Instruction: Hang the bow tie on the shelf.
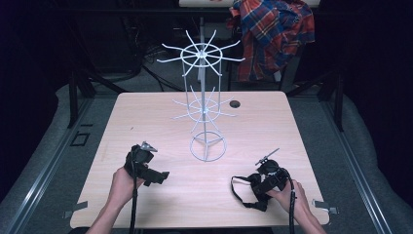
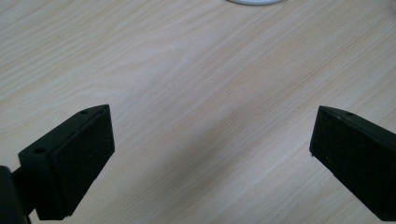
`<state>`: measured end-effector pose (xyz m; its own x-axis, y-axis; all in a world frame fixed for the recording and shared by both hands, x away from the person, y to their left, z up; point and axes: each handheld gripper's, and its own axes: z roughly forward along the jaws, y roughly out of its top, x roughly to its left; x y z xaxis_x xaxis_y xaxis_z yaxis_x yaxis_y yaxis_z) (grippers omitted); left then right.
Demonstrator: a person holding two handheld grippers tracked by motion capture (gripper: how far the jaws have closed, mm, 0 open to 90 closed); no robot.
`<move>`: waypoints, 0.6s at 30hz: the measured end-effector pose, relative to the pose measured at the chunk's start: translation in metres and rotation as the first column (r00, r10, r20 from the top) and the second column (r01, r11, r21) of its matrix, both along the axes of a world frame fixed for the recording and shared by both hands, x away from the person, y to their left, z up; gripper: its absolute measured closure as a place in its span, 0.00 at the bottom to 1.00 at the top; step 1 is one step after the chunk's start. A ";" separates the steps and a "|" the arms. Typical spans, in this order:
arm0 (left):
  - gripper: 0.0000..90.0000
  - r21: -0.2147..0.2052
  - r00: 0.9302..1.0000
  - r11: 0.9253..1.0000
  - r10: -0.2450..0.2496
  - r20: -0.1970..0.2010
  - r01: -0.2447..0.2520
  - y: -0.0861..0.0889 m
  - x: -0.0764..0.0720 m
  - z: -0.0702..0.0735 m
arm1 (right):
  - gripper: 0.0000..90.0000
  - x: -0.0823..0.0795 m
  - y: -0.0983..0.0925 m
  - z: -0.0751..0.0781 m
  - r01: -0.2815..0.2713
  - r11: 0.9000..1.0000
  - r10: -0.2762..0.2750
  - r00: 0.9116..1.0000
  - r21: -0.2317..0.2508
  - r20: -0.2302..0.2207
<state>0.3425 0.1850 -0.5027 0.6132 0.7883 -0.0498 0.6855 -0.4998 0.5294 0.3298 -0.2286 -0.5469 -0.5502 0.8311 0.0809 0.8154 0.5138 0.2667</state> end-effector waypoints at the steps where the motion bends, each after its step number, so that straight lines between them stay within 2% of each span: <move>1: 0.00 -0.001 1.000 1.000 0.003 0.001 -0.003 0.000 0.000 0.000 | 0.57 0.000 0.000 0.001 -0.005 1.000 0.005 1.000 -0.011 0.001; 2: 0.00 -0.001 1.000 1.000 0.003 0.001 -0.003 0.000 0.000 0.000 | 0.57 0.000 0.000 0.001 -0.005 1.000 0.005 1.000 -0.011 0.001; 3: 0.00 -0.001 1.000 1.000 0.003 0.000 -0.003 0.000 0.000 0.000 | 0.65 -0.001 0.002 0.002 -0.015 1.000 0.015 1.000 -0.021 0.003; 5: 0.00 0.000 1.000 1.000 0.002 0.000 -0.002 0.000 0.000 0.000 | 0.68 -0.001 0.003 0.001 -0.013 1.000 0.014 1.000 -0.026 0.011; 6: 0.00 0.000 1.000 1.000 0.003 0.000 -0.003 0.000 0.000 -0.001 | 0.75 -0.002 0.005 0.002 -0.019 0.999 0.019 1.000 -0.032 0.011; 11: 0.00 -0.009 1.000 1.000 0.002 0.000 -0.002 0.000 0.000 0.000 | 0.82 -0.003 0.007 0.003 -0.032 0.998 0.033 0.999 -0.055 0.014; 13: 0.00 -0.007 1.000 1.000 0.002 0.001 -0.002 0.000 0.000 0.000 | 0.83 -0.004 0.008 0.002 -0.022 0.998 0.023 0.999 -0.054 0.026; 14: 0.00 -0.007 1.000 1.000 0.001 0.001 -0.001 0.001 0.000 0.000 | 0.83 -0.003 0.008 0.003 -0.036 0.998 0.037 0.999 -0.059 0.018; 18: 0.00 -0.008 1.000 1.000 0.002 0.001 -0.002 0.001 0.000 0.000 | 0.84 -0.004 0.005 0.006 -0.025 0.999 0.026 0.999 -0.033 0.030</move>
<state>0.3428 0.1858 -0.5028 0.6119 0.7890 -0.0557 0.6859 -0.4943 0.5340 0.3263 -0.2232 -0.5406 -0.5733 0.8185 0.0368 0.7934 0.5434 0.2743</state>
